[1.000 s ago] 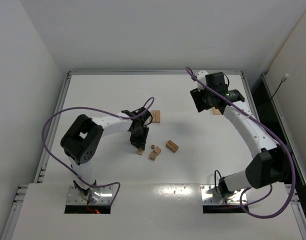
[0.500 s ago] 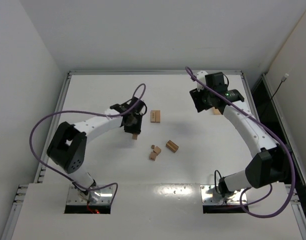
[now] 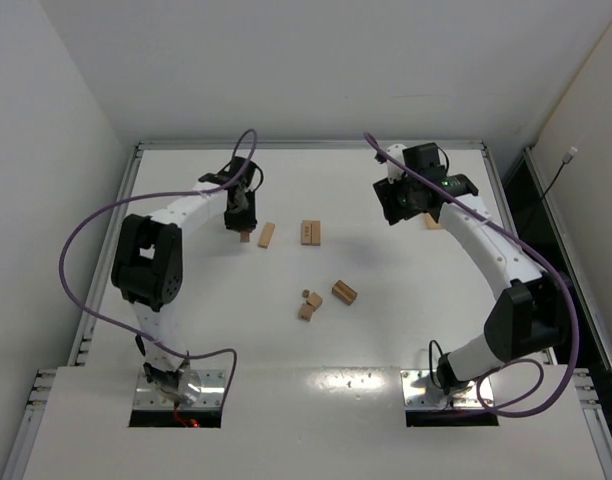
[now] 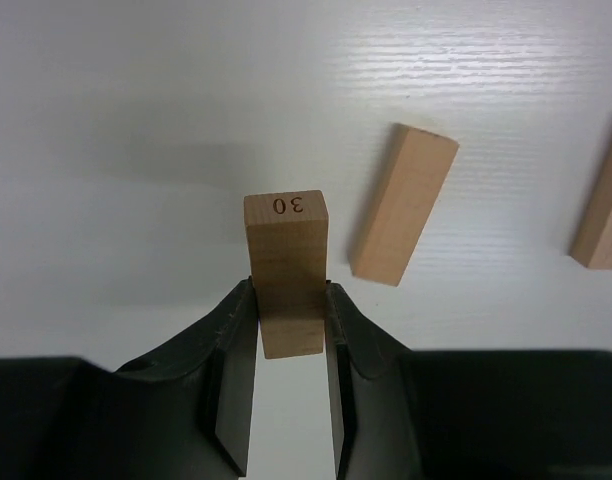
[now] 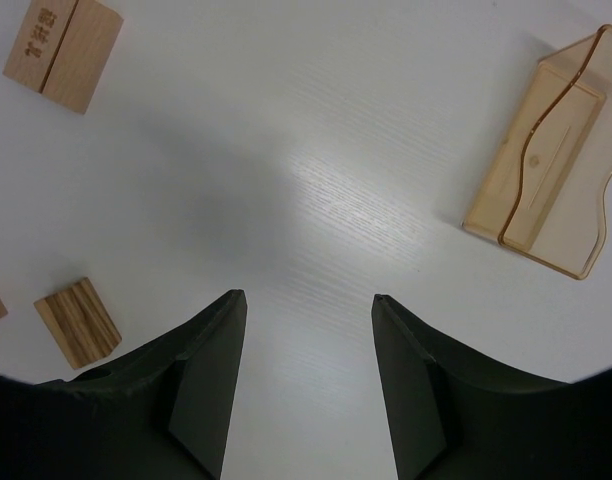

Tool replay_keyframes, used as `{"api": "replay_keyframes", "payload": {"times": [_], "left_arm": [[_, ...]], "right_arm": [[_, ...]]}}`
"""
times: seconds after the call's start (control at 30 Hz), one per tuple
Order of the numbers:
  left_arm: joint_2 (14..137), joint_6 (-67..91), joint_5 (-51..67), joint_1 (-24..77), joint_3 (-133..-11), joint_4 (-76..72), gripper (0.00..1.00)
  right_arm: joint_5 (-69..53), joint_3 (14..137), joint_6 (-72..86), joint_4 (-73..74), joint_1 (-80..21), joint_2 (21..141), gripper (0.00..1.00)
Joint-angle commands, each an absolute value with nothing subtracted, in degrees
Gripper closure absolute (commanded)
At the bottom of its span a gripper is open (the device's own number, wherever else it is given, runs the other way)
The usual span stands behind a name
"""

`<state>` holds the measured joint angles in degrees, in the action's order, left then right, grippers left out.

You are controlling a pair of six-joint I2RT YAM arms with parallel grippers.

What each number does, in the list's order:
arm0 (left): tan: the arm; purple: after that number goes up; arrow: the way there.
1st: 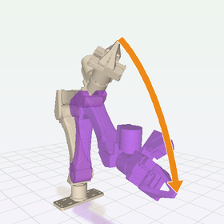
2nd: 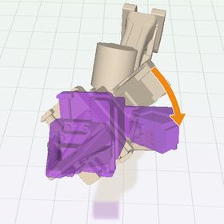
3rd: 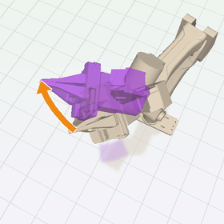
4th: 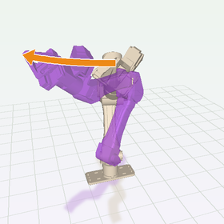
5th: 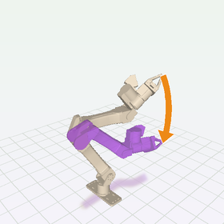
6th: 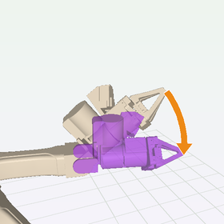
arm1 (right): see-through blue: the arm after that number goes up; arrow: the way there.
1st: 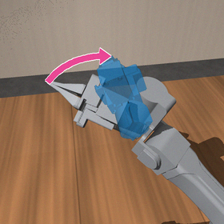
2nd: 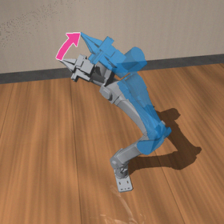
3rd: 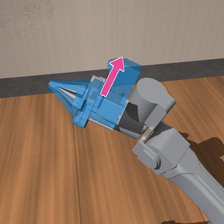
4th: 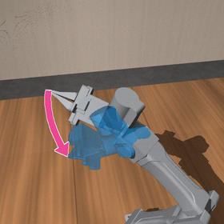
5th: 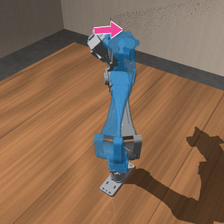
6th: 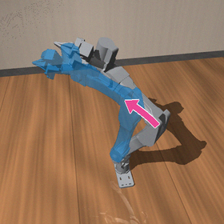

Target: Build the wood block tower

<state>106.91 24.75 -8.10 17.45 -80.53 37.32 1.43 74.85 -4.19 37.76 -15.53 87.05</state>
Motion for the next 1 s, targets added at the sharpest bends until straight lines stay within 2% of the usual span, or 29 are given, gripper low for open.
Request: {"api": "replay_keyframes", "payload": {"times": [0.0, 0.2, 0.6, 0.7, 0.97], "left_arm": [[109.94, 21.01, -5.28, 17.75, -85.25, 37.53, 1.00], [115.74, 20.48, -4.75, 17.75, -87.63, 37.53, 1.00], [118.30, 19.95, -6.77, 17.23, -87.63, 38.06, 1.00], [119.44, 19.42, -5.46, 16.70, -88.24, 38.06, 0.90], [122.61, 18.28, -4.92, 15.64, -92.28, 38.67, 0.78]], "right_arm": [[0.44, 78.05, -2.99, 35.86, -15.82, 87.28, 0.49], [0.44, 78.05, -2.99, 35.86, -15.82, 87.28, 0.49], [0.44, 77.52, -2.99, 35.86, -15.82, 87.28, 0.49], [0.44, 77.52, -2.99, 35.86, -15.82, 87.28, 0.49], [0.44, 77.52, -2.99, 35.86, -15.82, 87.28, 0.49]]}}
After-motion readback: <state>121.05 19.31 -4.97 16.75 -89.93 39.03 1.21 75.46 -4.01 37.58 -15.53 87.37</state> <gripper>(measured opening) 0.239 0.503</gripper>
